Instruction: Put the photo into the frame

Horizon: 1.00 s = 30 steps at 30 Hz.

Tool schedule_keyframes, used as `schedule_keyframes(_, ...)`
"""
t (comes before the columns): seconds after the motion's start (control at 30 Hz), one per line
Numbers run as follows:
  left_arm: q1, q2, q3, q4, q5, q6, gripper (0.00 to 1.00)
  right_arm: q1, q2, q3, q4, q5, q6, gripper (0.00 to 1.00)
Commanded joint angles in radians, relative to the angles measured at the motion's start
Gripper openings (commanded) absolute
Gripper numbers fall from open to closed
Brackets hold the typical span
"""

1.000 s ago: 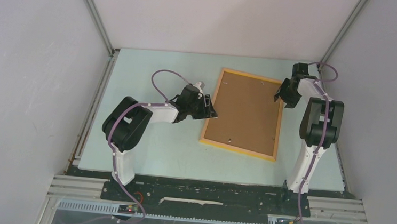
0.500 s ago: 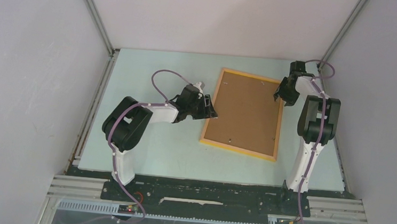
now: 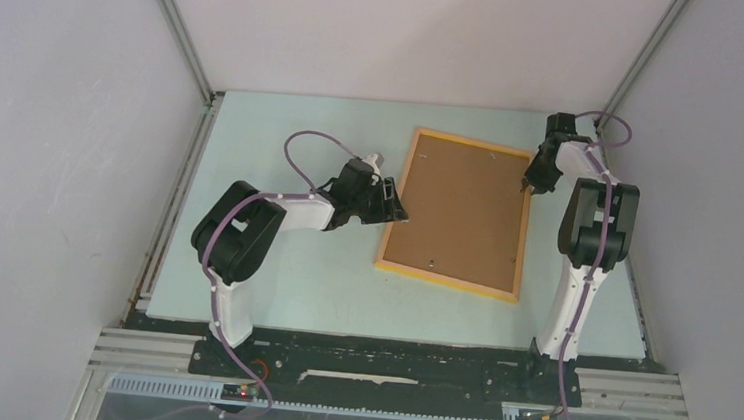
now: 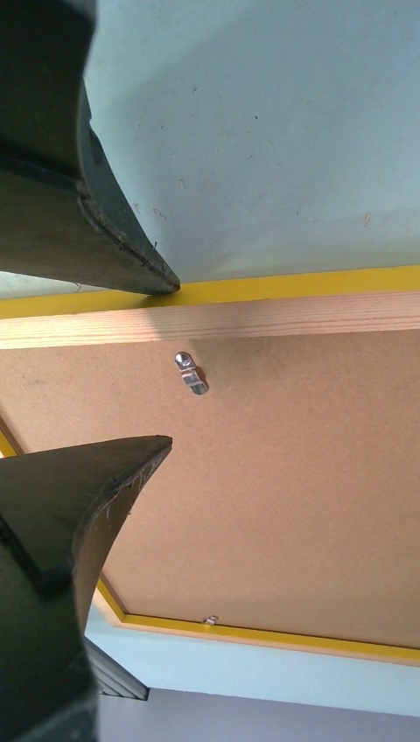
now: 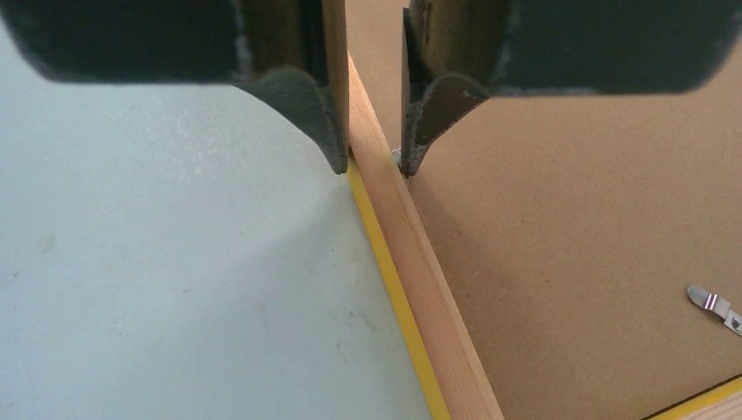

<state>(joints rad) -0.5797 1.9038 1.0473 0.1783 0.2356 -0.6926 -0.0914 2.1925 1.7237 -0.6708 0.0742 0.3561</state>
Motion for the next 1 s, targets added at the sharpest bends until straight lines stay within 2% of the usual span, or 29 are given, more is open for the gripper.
schedule_keyframes(0.0, -0.002, -0.019, -0.014, 0.053, 0.037, -0.019, 0.62, -0.01, 0.028, 0.014, -0.017, 0.031, 0.068, 0.19)
schedule_keyframes(0.13, -0.002, -0.017, -0.015, 0.055, 0.039, -0.02, 0.62, -0.02, 0.025, 0.008, -0.014, 0.001, 0.111, 0.03)
schedule_keyframes(0.23, -0.002, -0.016, -0.014, 0.055, 0.039, -0.02, 0.62, -0.02, 0.006, -0.006, 0.007, -0.022, 0.111, 0.02)
schedule_keyframes(0.3, -0.001, -0.017, -0.015, 0.056, 0.038, -0.019, 0.62, -0.019, -0.002, 0.006, 0.007, -0.052, 0.09, 0.05)
schedule_keyframes(0.33, -0.001, -0.018, -0.016, 0.056, 0.036, -0.02, 0.62, -0.019, -0.006, 0.018, -0.003, -0.062, 0.076, 0.09)
schedule_keyframes(0.37, -0.001, -0.018, -0.016, 0.056, 0.036, -0.019, 0.62, -0.019, -0.009, 0.028, -0.017, -0.061, 0.067, 0.19)
schedule_keyframes(0.43, -0.002, -0.021, -0.017, 0.056, 0.033, -0.018, 0.62, -0.019, -0.028, 0.033, -0.039, -0.064, 0.044, 0.53)
schedule_keyframes(0.53, -0.002, -0.021, -0.019, 0.056, 0.031, -0.018, 0.62, -0.012, -0.09, -0.018, -0.047, -0.038, 0.019, 0.71)
schedule_keyframes(0.63, -0.002, -0.023, -0.019, 0.053, 0.028, -0.015, 0.62, 0.003, -0.218, -0.167, -0.003, -0.037, 0.018, 0.8)
schedule_keyframes(0.77, -0.001, -0.028, -0.023, 0.052, 0.023, -0.012, 0.62, 0.049, -0.412, -0.487, 0.14, -0.14, 0.037, 0.88)
schedule_keyframes(0.97, 0.0, -0.025, -0.025, 0.043, 0.003, -0.002, 0.62, 0.214, -0.621, -0.793, 0.23, -0.171, 0.077, 0.91)
